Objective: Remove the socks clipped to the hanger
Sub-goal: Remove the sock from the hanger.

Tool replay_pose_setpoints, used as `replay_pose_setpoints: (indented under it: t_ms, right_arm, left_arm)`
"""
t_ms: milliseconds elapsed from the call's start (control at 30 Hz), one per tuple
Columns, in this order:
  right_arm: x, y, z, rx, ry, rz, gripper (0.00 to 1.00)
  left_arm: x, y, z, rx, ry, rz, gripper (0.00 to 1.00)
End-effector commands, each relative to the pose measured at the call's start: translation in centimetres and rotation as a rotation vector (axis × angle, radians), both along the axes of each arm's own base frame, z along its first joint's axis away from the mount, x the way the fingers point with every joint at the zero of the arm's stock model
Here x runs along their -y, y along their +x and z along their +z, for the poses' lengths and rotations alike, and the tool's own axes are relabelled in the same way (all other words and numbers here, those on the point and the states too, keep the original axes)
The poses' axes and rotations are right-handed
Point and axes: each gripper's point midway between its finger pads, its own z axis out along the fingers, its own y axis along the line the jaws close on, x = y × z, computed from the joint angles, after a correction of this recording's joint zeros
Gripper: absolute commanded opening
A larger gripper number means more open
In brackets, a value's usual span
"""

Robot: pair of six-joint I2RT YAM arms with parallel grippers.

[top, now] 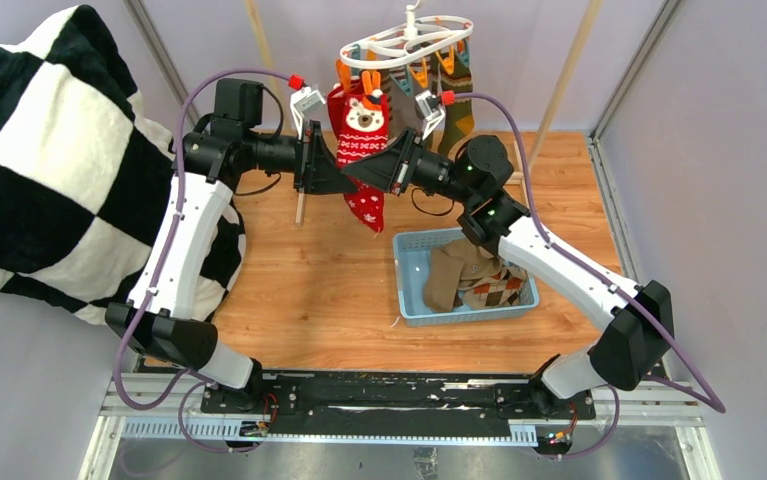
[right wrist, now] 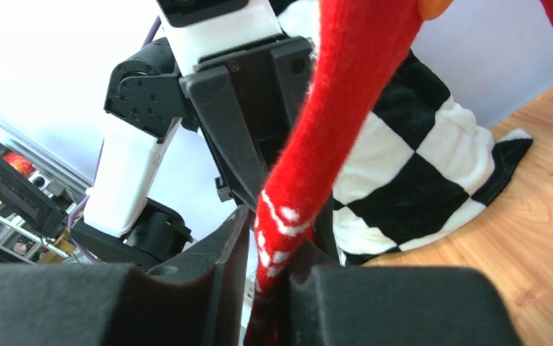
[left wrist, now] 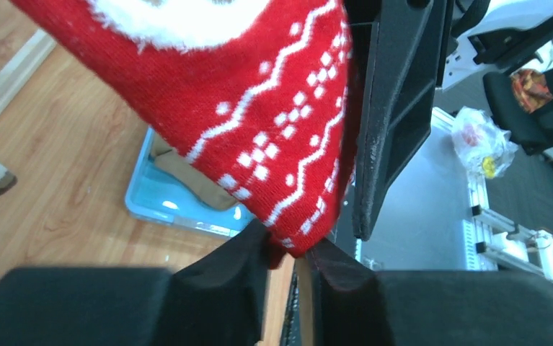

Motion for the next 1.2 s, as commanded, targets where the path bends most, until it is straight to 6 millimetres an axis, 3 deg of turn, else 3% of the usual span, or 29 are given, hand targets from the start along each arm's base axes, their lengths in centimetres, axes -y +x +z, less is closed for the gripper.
replay_pose_setpoints:
  t_ms: [0, 133, 233, 600, 867, 1167]
  right_arm:
    - [0.7, 0.4, -0.7, -0.024, -0.081, -0.041, 0.32]
    - [3.6, 3.5, -1.7, -0.012, -0.2, -0.326, 0.6]
    - [5.7, 5.4, -1.4, 0.036, -0.274, -0.484, 0.74]
    - [4.5, 9.1, 2.5, 0.08, -0.237, -0.456, 0.9]
    - [4.0, 12.1, 3.6, 0.143, -0.258, -0.537, 0.91]
    - [3.9, 13.7, 5.6, 0.187, -0.197, -0.595, 0.69]
  left_arm:
    - [0.1, 0.1, 0.5, -0.002, 0.008, 0.017, 0.16]
    - [0.0, 0.1, -0.3, -0.003, 0.037, 0.046, 0.05]
    - [0.0, -0.1, -0.9, -0.002, 0.053, 0.052, 0.01]
    - [0.7, -0.4, -1.1, 0.002, 0.072, 0.052, 0.0]
    - [0.9, -0.2, -1.2, 0.005, 0.092, 0.073, 0.0]
    - [1.2, 0.1, -1.4, 0.001, 0.104, 0.081, 0.0]
